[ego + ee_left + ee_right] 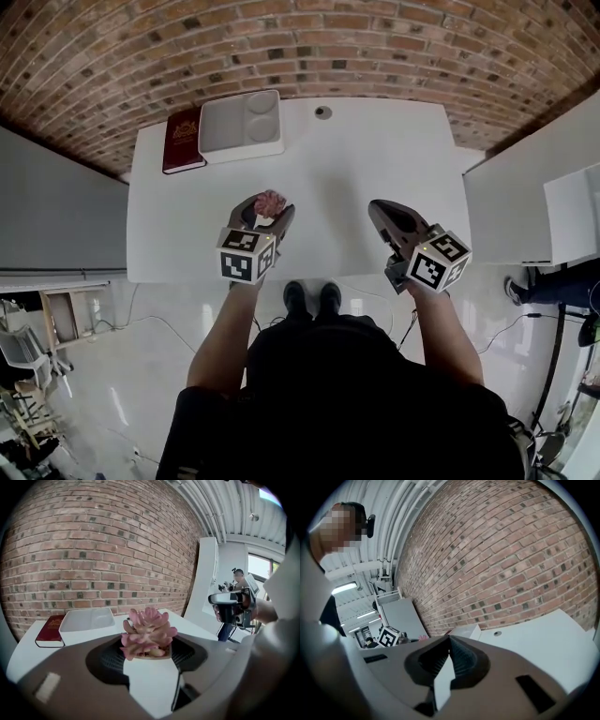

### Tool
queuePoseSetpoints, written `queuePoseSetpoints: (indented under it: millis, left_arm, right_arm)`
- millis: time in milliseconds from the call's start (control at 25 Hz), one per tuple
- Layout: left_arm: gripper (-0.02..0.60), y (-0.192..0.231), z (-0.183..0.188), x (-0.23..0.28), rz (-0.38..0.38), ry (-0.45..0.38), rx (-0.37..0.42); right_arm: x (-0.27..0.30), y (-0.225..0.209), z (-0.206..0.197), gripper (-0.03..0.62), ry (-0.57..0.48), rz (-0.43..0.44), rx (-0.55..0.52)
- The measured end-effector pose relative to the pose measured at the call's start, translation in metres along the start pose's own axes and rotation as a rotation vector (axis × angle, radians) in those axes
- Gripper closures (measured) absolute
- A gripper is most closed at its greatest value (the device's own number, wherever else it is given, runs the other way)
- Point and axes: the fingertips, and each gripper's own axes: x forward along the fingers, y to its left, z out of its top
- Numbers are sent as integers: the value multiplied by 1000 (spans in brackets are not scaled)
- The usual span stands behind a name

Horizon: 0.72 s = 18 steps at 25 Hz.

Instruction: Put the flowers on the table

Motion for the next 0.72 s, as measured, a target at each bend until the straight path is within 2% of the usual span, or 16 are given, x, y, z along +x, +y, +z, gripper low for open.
queuePoseSetpoints:
  millis: [480, 720]
  left_arm:
    - [311, 18, -37, 75, -58, 97, -16]
    - [311, 19, -67, 114, -95, 171, 22]
  right_arm:
    - [23, -25, -32, 585, 96, -38, 53]
    - [29, -37, -43, 585, 139, -54, 70]
